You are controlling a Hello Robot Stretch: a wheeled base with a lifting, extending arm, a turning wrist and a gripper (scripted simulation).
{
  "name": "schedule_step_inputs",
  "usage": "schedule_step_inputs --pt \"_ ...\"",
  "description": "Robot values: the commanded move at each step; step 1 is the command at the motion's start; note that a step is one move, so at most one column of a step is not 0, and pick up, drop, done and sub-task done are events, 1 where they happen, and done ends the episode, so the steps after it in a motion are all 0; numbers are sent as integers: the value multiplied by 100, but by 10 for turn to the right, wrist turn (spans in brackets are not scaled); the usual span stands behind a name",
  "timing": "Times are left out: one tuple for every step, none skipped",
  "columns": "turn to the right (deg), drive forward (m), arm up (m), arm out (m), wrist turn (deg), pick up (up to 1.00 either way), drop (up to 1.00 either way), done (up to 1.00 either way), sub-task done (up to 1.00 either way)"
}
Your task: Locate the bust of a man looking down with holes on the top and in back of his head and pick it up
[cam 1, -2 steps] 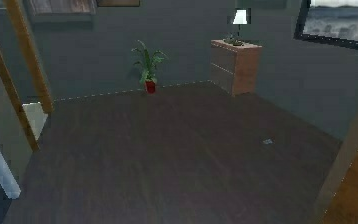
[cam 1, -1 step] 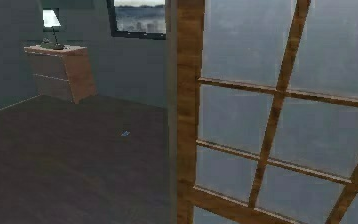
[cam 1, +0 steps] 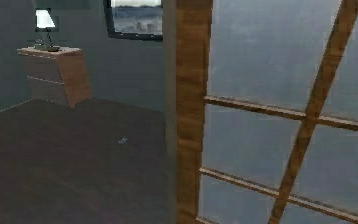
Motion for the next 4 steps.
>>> schedule_step_inputs --pt "-450 0 0 0 0 0 0 0 0" --pt "-150 0 0 0 0 0 0 0 0" --pt "0 40 0 0 0 0 0 0 0" --pt "-450 0 0 0 0 0 0 0 0"
